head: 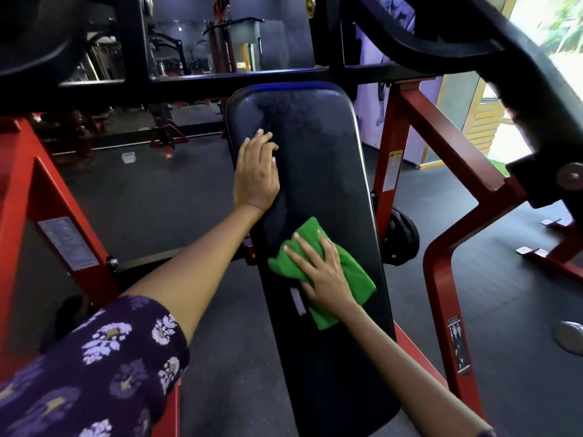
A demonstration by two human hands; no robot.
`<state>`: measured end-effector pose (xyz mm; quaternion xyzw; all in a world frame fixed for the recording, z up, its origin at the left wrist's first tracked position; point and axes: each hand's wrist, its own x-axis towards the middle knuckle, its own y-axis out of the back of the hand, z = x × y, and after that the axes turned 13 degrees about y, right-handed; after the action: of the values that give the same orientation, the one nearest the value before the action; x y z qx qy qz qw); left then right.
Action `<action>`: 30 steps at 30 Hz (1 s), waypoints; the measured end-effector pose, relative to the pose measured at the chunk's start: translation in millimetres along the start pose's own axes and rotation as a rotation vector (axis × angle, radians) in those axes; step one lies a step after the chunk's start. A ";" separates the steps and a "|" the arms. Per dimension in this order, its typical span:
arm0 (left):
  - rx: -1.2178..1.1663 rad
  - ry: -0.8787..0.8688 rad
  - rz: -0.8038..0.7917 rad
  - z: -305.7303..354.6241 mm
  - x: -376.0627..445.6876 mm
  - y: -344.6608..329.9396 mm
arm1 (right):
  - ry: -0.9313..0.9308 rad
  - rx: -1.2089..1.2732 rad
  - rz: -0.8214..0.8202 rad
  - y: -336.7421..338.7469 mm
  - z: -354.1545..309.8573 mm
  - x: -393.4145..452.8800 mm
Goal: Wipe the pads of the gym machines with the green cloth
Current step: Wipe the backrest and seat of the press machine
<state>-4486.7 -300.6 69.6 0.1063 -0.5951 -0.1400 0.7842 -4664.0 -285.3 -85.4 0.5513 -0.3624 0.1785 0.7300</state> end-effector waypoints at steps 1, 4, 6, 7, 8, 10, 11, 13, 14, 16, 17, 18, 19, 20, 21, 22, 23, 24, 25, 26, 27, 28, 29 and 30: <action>-0.001 -0.001 0.001 0.4 -1.9 -0.3 | 0.012 -0.013 -0.020 -1.9 4.6 -17.1; 0.014 -0.013 0.012 0.0 1.6 0.3 | -0.246 0.057 0.046 7.0 30.2 -24.1; 0.053 -0.028 0.016 0.1 2.4 0.9 | -0.452 0.130 0.104 15.9 38.7 -1.1; 0.079 -0.046 0.018 0.1 2.1 0.7 | -0.534 0.167 0.131 18.1 38.3 12.3; 0.102 -0.069 0.017 0.4 0.5 -0.1 | -0.591 0.192 0.153 18.1 35.3 22.2; 0.143 -0.120 0.011 0.1 -0.7 -1.0 | -0.549 0.184 0.160 13.2 22.1 31.8; 0.160 -0.147 0.006 -0.1 -0.6 -1.2 | -0.462 0.163 0.138 9.7 13.4 27.8; 0.178 -0.196 -0.010 0.0 -1.1 -2.2 | -0.270 0.138 0.051 2.4 0.3 2.0; 0.185 -0.214 -0.018 0.4 -2.5 -2.6 | -0.215 0.122 0.016 0.5 -1.2 -14.7; 0.196 -0.222 -0.027 0.6 -3.3 -3.3 | -0.249 0.094 0.030 0.7 11.6 -42.2; 0.198 -0.220 -0.029 0.4 -3.2 -3.6 | -0.352 0.104 0.072 3.2 23.1 -47.1; 0.200 -0.219 -0.026 0.1 -2.3 -3.4 | -0.489 0.138 0.126 6.4 35.6 -44.3; 0.203 -0.216 -0.023 0.5 -1.2 -2.7 | -0.629 0.183 0.176 11.3 47.8 -34.4; 0.206 -0.211 -0.022 0.9 -0.8 -1.9 | -0.736 0.226 0.218 16.3 57.8 -21.8; 0.205 -0.209 -0.024 1.3 0.0 -1.4 | -0.786 0.243 0.245 20.8 63.5 -8.0; 0.202 -0.209 -0.029 1.8 -0.9 -1.2 | -0.780 0.229 0.243 23.0 63.7 2.7; 0.203 -0.212 -0.032 1.6 -1.2 -0.8 | -0.735 0.209 0.224 21.6 60.3 10.8; 0.205 -0.218 -0.034 1.3 -1.3 -0.6 | -0.666 0.190 0.197 19.0 52.2 14.2; 0.210 -0.222 -0.035 1.6 -0.7 -0.7 | -0.587 0.177 0.164 14.9 41.7 10.5; 0.216 -0.225 -0.035 1.5 -0.2 -0.8 | -0.497 0.169 0.129 9.7 29.1 1.3; 0.221 -0.224 -0.041 0.5 -1.0 -0.7 | -0.412 0.157 0.087 3.8 15.7 -13.4; 0.217 -0.225 -0.046 2.6 -2.6 -0.3 | -0.355 0.140 0.053 1.4 5.6 -32.7; 0.219 -0.225 -0.052 2.0 -3.9 -0.7 | -0.351 0.145 0.038 -0.8 2.1 -50.2; 0.214 -0.223 -0.059 1.9 -4.9 -1.5 | -0.410 0.167 0.057 -1.8 6.1 -63.9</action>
<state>-4489.9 -300.3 65.1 0.1906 -0.6866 -0.1098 0.6929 -4707.9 -282.7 -132.2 0.6242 -0.5027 0.1125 0.5874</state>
